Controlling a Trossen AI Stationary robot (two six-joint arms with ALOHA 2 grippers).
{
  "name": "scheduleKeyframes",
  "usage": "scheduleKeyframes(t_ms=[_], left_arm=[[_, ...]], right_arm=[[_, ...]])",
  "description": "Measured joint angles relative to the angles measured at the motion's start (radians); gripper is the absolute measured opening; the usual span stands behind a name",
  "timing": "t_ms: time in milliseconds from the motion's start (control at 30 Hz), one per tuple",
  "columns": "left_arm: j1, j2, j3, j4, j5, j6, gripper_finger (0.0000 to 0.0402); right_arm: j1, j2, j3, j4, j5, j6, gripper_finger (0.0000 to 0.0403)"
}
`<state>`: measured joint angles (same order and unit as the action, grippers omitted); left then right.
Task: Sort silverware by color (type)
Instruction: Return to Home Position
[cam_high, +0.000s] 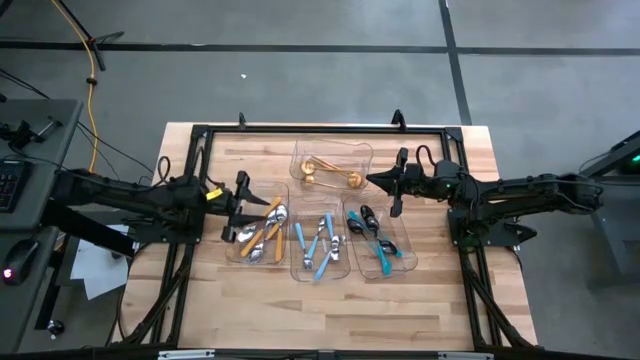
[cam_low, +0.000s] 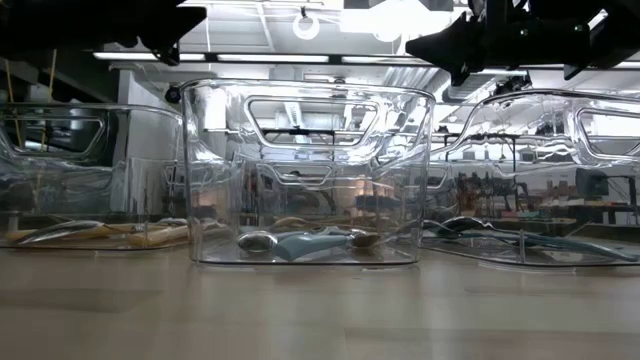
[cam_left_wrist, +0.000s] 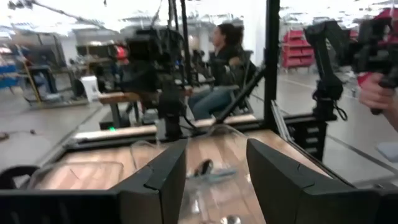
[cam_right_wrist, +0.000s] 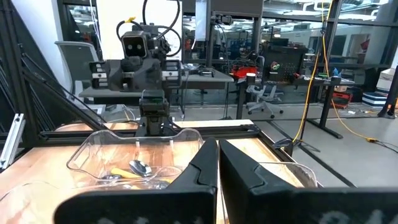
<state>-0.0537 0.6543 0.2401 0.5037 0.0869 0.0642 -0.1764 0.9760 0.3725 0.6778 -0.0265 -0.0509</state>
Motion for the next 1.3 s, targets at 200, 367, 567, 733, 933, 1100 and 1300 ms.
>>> scheduleKeyframes(t_ms=[200, 367, 567, 733, 933, 1100, 1300], left_arm=[[-0.019, -0.022, 0.000, -0.011, -0.001, 0.038, 0.0152], [-0.019, -0.043, 0.000, -0.021, -0.007, 0.040, 0.0110], [-0.019, -0.053, 0.000, -0.068, -0.007, 0.045, 0.0017], [-0.019, -0.053, 0.000, -0.068, -0.007, 0.061, 0.0006], [-0.019, -0.053, -0.006, -0.058, -0.007, 0.077, 0.0001], [-0.019, -0.069, -0.117, 0.117, -0.007, 0.039, 0.0000], [-0.017, -0.146, -0.177, 0.192, -0.007, 0.040, 0.0000]], right_arm=[[0.000, 0.000, 0.000, -0.001, 0.000, -0.001, 0.0000], [0.000, 0.000, 0.000, -0.001, 0.000, -0.001, 0.0000], [0.000, 0.000, 0.000, -0.005, 0.000, -0.001, 0.0000], [0.000, 0.000, 0.000, -0.009, 0.000, -0.001, 0.0000], [0.000, 0.000, 0.000, -0.009, 0.000, -0.001, 0.0000], [0.000, 0.000, 0.000, -0.009, 0.000, -0.001, 0.0000], [0.000, 0.000, 0.000, -0.018, 0.000, -0.001, 0.0000]])
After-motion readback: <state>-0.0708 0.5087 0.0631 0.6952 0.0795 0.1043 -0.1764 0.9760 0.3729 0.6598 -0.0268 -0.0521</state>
